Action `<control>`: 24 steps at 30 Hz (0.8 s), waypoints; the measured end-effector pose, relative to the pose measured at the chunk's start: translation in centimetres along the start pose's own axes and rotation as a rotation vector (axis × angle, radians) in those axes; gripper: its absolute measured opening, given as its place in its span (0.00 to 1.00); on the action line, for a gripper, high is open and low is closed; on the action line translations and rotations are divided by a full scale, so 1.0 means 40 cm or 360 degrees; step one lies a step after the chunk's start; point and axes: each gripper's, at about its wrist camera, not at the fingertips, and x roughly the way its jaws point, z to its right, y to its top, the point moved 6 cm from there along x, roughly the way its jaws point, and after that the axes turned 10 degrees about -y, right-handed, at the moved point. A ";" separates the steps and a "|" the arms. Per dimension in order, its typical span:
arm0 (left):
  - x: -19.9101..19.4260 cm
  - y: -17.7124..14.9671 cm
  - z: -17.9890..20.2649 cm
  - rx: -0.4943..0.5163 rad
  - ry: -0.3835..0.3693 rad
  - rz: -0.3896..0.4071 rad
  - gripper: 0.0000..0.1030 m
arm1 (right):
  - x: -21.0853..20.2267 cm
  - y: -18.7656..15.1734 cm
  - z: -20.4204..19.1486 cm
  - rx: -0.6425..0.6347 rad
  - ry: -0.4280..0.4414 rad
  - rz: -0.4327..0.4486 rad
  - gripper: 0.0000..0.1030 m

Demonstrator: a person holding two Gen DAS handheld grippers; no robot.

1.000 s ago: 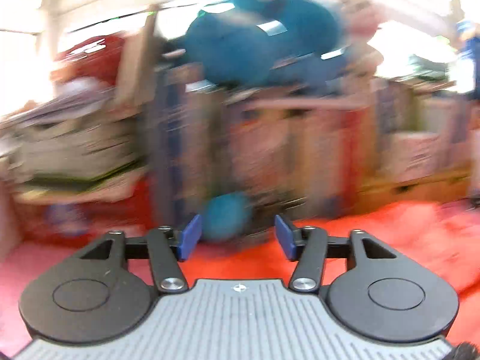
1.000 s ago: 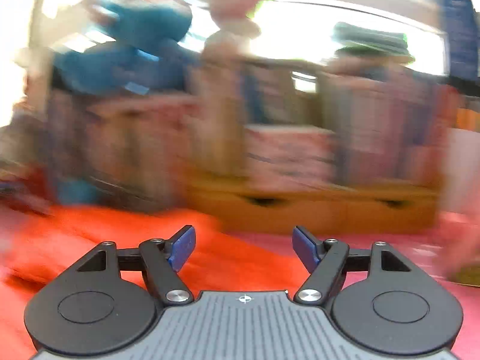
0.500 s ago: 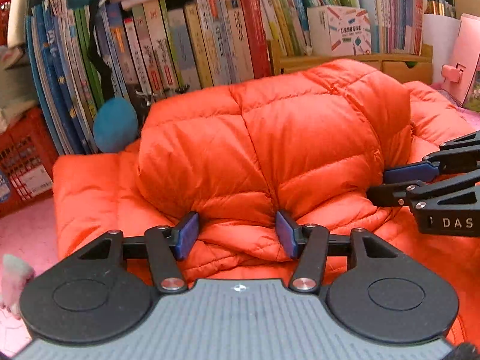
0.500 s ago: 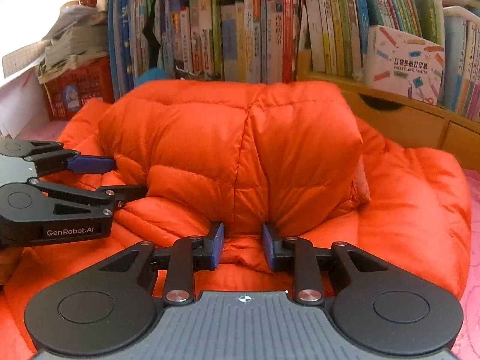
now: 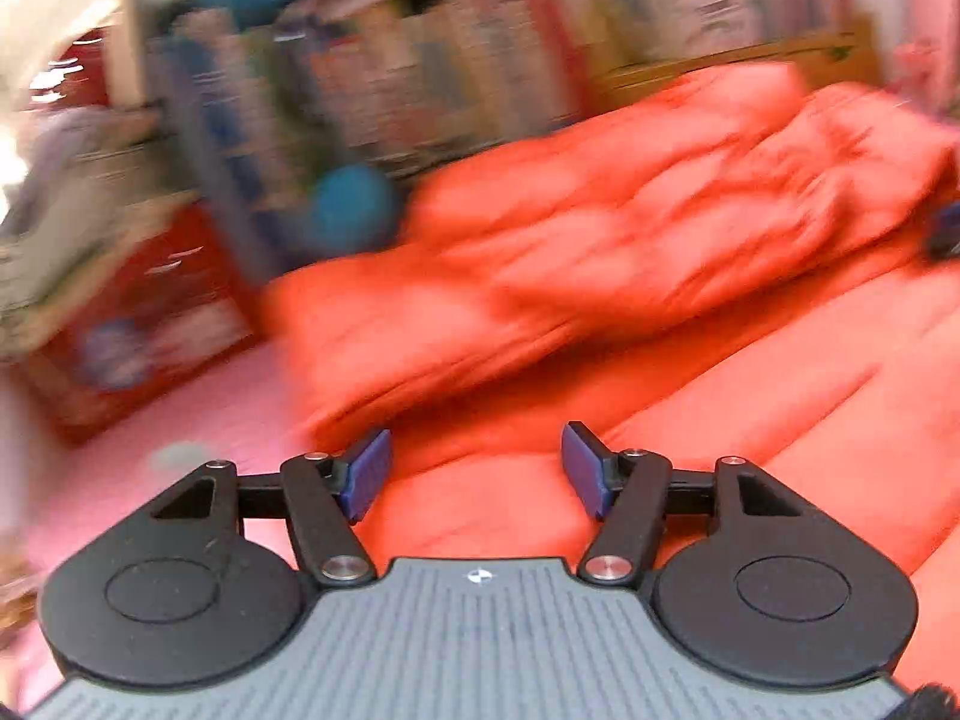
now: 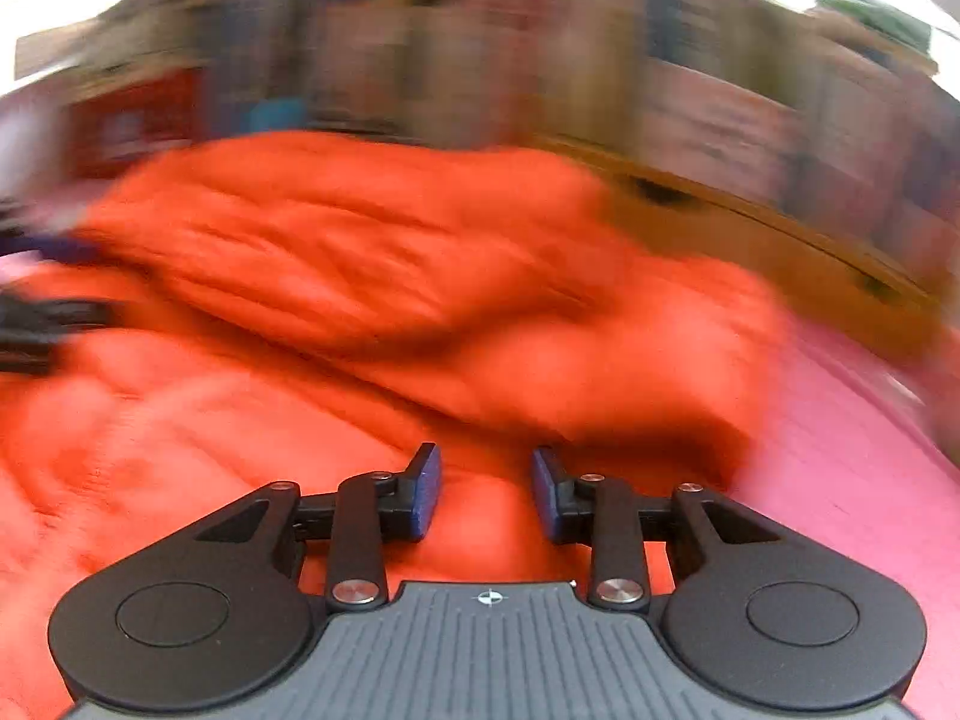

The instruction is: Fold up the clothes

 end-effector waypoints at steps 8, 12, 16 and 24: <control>-0.030 0.073 0.051 -0.0447 -0.0322 0.0025 0.56 | -0.090 0.066 -0.070 0.0436 0.0373 0.0008 0.33; 0.032 0.072 0.080 -0.0386 -0.0256 -0.0072 0.57 | -0.038 0.077 -0.191 0.0361 0.0425 -0.0121 0.31; 0.013 0.036 -0.001 -0.0416 -0.0161 -0.0069 0.61 | -0.021 0.057 -0.130 0.0293 0.0267 -0.0114 0.19; -0.060 -0.063 -0.201 -0.0585 0.0082 -0.0072 0.70 | -0.035 -0.039 0.146 0.0315 -0.0237 -0.0117 0.13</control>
